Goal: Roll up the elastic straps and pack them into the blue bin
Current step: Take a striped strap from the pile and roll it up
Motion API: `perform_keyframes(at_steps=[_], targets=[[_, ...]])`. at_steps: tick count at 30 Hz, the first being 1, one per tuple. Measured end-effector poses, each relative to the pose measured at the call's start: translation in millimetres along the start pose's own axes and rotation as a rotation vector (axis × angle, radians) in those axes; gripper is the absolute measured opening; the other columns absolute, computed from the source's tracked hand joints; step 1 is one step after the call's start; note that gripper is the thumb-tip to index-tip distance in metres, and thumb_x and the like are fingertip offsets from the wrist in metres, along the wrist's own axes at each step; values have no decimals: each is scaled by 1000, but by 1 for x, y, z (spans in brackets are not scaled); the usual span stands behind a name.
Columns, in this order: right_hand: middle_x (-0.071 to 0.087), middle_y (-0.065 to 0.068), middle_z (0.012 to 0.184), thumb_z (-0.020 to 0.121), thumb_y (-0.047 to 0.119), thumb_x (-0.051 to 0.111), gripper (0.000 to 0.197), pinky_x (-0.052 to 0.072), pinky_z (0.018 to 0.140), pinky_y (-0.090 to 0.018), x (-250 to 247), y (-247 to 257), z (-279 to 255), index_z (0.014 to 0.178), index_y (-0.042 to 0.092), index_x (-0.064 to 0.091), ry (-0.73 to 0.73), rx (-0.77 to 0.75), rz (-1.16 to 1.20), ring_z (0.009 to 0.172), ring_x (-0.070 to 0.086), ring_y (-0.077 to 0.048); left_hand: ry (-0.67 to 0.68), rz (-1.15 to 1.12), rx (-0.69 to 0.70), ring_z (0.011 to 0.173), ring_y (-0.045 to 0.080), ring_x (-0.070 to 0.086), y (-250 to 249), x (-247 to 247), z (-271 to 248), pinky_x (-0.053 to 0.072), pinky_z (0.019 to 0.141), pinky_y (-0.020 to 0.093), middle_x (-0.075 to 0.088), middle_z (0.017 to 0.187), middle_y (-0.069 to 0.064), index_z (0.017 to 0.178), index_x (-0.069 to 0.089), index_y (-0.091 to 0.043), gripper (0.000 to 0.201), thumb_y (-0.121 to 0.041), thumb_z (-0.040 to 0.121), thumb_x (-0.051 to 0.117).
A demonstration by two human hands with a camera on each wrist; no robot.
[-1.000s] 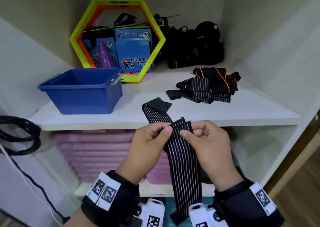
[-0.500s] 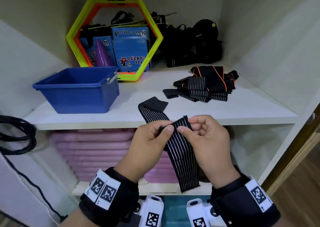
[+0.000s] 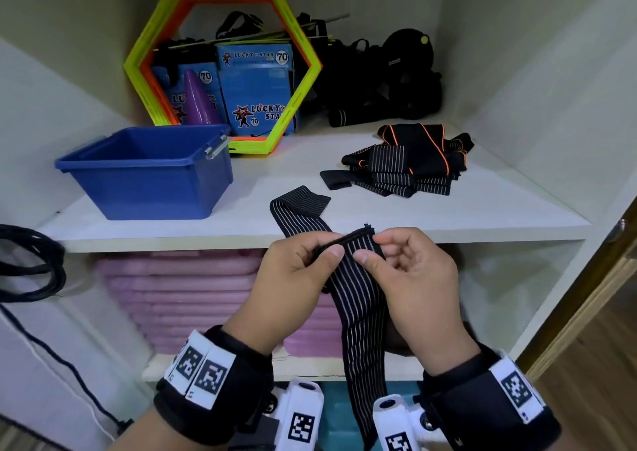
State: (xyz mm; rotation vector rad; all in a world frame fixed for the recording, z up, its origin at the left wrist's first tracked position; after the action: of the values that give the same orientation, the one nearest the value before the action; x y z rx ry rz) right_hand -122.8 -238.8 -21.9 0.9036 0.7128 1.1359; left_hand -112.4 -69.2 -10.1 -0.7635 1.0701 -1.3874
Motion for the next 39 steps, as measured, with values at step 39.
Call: perform_keyframes(at_steps=[39], targets=[[73,-2,111,85,-5,72,41,55,85,-24,66,-33,-57,119,17,64,532,394,104,103,69,-14,-51,350,-97,78,17,60,-2,-80,181,52,59,29,58,106,6,128,51,-21,43,6,95,47]])
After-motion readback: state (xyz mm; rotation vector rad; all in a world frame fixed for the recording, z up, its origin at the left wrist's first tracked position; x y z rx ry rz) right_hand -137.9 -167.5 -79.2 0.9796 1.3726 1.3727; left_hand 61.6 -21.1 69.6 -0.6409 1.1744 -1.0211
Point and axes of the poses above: each hand's wrist, its own z-axis towards the middle knuckle, its own x-axis out of the palm, y = z × x, the point moved 8 cm from there along z, towards the middle knuckle
